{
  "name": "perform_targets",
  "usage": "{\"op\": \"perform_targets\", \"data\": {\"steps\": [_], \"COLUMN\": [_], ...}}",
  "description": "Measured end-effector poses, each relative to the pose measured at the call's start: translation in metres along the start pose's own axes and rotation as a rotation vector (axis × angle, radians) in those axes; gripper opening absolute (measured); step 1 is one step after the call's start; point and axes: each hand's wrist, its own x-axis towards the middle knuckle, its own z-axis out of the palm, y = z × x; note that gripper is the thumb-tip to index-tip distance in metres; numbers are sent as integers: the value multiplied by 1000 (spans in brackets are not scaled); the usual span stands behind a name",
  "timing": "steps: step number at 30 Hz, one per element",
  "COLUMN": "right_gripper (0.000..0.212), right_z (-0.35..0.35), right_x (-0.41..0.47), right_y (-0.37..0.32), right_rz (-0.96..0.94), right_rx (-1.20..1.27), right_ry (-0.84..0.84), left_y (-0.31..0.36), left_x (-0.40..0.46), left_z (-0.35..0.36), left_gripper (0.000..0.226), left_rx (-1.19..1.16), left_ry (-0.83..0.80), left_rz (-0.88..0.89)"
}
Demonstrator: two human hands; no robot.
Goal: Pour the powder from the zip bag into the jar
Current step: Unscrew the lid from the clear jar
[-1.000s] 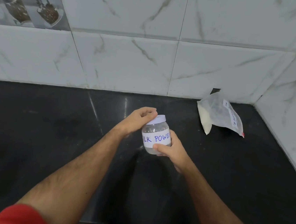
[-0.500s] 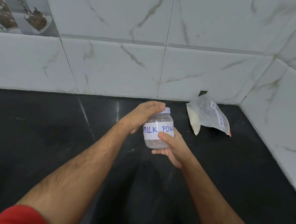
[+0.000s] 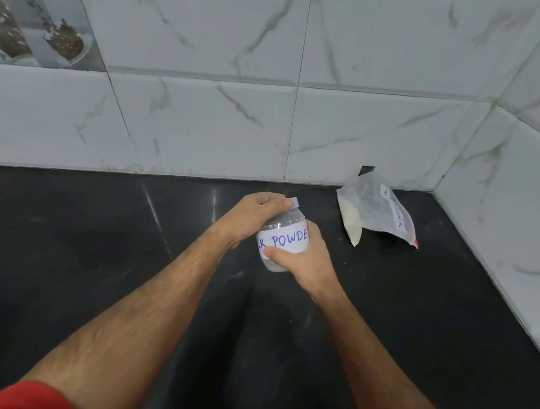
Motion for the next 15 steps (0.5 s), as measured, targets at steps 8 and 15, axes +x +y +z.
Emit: {"op": "perform_targets", "data": {"steps": [8, 15], "right_gripper": [55, 68], "right_z": [-8, -23], "right_x": [-1, 7], "right_y": [2, 13], "right_rz": [-8, 14], "right_rx": [181, 111], "right_ry": [-124, -4], "left_y": [5, -5], "left_x": [2, 2], "left_z": [-8, -26], "left_gripper": [30, 47], "left_rx": [-12, -55], "left_ry": [-30, -2], "left_rz": [-25, -100]}}
